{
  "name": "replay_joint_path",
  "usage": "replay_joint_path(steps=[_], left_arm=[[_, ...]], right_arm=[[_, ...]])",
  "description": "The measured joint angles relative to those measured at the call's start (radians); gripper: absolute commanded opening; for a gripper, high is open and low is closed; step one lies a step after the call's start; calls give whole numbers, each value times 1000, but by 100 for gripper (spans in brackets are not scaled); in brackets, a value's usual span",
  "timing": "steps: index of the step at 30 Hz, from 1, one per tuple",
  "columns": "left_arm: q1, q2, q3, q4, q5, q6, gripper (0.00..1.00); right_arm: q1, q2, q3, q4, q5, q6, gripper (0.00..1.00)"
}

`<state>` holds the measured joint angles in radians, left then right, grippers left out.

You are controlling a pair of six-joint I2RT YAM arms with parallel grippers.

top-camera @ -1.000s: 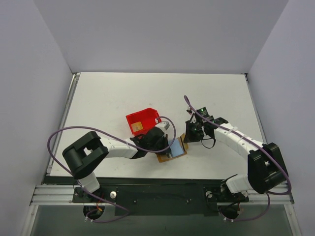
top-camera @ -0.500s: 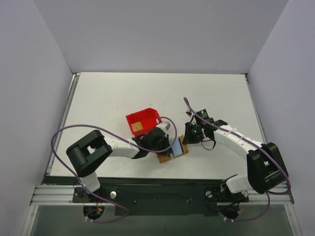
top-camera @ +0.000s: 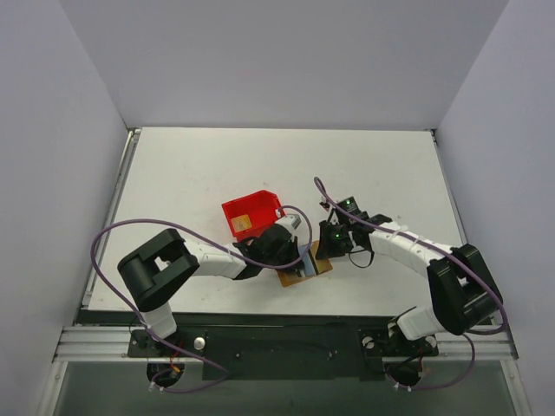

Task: Put the credit cards into the card holder
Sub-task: Turn over the card slot in the card holder.

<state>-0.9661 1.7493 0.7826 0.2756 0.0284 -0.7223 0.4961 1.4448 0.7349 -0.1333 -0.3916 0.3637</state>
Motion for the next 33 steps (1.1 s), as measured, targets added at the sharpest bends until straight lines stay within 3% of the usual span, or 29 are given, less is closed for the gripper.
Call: replay_joint_path(steps=[11,23,33], left_arm=[[0,-7,1,-18,-13,0,0],[-21,-75,79,-261,-170,11,0],[-41,-73,93,-222,-174,35,0]], right_arm=[[42,25,-9,83,10,72,0],[56,57,-16,126,16,119,0],[56,59,-16,129,16,134,0]])
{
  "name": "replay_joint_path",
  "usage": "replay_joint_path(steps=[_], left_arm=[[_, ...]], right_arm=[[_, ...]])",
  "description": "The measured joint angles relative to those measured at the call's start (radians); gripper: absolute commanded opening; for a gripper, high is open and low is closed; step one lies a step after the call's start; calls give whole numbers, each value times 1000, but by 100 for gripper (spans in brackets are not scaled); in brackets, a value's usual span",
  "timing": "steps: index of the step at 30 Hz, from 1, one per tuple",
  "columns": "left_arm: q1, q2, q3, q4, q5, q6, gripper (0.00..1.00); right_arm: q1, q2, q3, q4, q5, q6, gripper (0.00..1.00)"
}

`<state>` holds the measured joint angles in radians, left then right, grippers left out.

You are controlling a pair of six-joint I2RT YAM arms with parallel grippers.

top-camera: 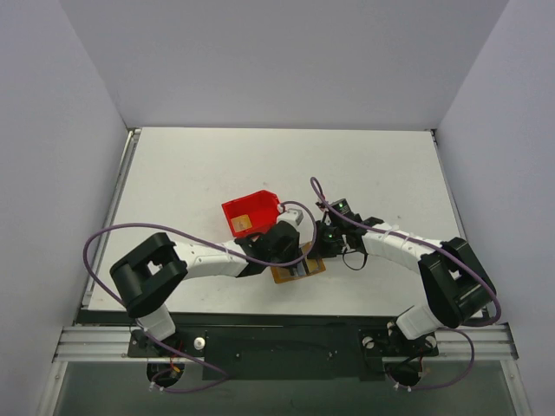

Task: Put the credit cards into the card holder
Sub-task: Turn over the card slot in the card holder.

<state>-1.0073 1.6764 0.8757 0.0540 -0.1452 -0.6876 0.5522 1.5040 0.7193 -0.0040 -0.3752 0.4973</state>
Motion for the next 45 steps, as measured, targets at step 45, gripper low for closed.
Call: replay_joint_path(steps=[45], left_arm=[[-8,22,-138,208,-5,-87,0]], right_arm=[[-17,-143,-21,-95,46,3,0]])
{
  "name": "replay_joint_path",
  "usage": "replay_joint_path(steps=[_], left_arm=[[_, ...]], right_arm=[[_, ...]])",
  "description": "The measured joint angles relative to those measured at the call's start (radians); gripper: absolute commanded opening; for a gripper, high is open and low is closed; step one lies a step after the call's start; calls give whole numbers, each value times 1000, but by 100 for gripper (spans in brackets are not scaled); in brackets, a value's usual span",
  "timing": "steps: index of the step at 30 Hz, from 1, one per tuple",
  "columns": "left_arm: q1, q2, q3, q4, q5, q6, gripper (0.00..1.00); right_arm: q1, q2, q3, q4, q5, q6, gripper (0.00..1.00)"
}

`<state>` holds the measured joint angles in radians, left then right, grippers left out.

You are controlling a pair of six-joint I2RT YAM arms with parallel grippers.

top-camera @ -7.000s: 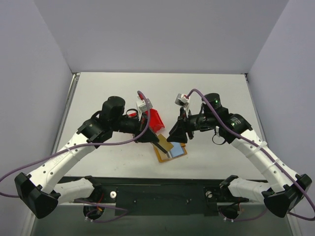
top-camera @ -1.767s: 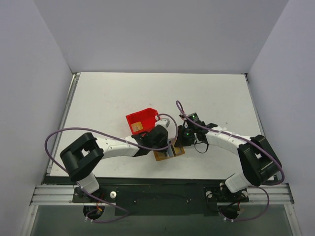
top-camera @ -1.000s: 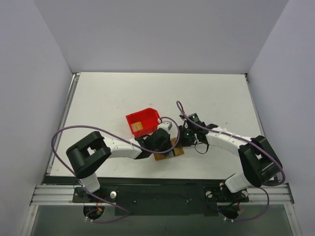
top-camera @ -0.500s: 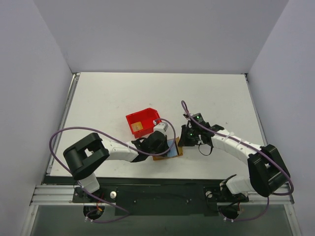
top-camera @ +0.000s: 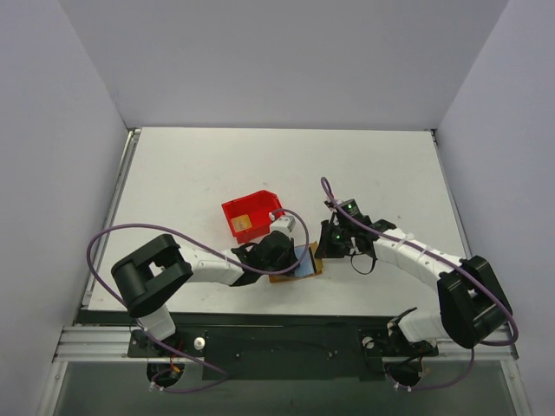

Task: Put the credit cards into the card holder
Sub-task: Turn over the card slot in the card holder.

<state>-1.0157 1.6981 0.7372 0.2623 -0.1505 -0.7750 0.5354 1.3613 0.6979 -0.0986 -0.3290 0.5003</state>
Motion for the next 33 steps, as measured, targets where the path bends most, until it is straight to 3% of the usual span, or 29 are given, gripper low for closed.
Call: replay_joint_path(steps=[33], left_arm=[[0,-1,0,-2,-1,0,0]], right_arm=[[-12,69,-81,209,-105,98,0]])
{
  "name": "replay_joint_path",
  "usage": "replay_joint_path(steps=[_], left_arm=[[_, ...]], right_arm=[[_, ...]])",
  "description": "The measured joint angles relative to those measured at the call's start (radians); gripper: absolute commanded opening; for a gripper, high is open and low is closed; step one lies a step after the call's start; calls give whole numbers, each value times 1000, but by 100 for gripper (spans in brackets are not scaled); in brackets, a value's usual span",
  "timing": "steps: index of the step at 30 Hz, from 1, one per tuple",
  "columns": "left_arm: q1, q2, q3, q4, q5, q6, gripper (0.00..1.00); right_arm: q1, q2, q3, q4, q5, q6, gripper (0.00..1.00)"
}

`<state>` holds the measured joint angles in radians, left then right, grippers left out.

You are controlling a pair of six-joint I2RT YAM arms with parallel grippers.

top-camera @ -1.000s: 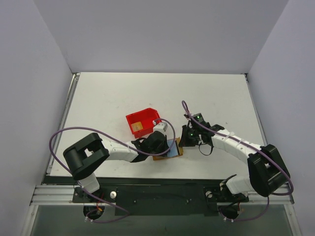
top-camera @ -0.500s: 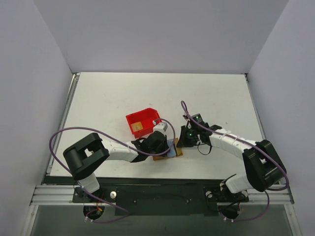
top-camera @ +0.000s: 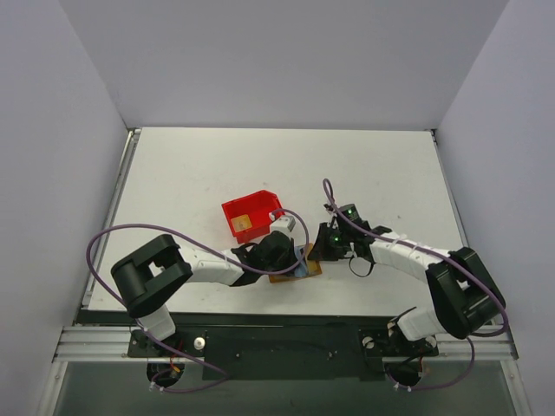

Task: Put the credit cards into the card holder
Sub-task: Turn over the card slot in the card holder.

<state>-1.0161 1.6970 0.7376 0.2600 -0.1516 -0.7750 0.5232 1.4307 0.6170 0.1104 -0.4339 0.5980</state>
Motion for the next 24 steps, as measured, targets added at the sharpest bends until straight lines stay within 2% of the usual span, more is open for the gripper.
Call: replay_joint_path(steps=[11,24], left_arm=[[-3,-18,0,-37,-6,0,0],[-3,-40,5,-96,-11,1,0]], right_arm=[[-18,-77,-64,47,4,78,0],[-39,5,-89,210,-107,198,0]])
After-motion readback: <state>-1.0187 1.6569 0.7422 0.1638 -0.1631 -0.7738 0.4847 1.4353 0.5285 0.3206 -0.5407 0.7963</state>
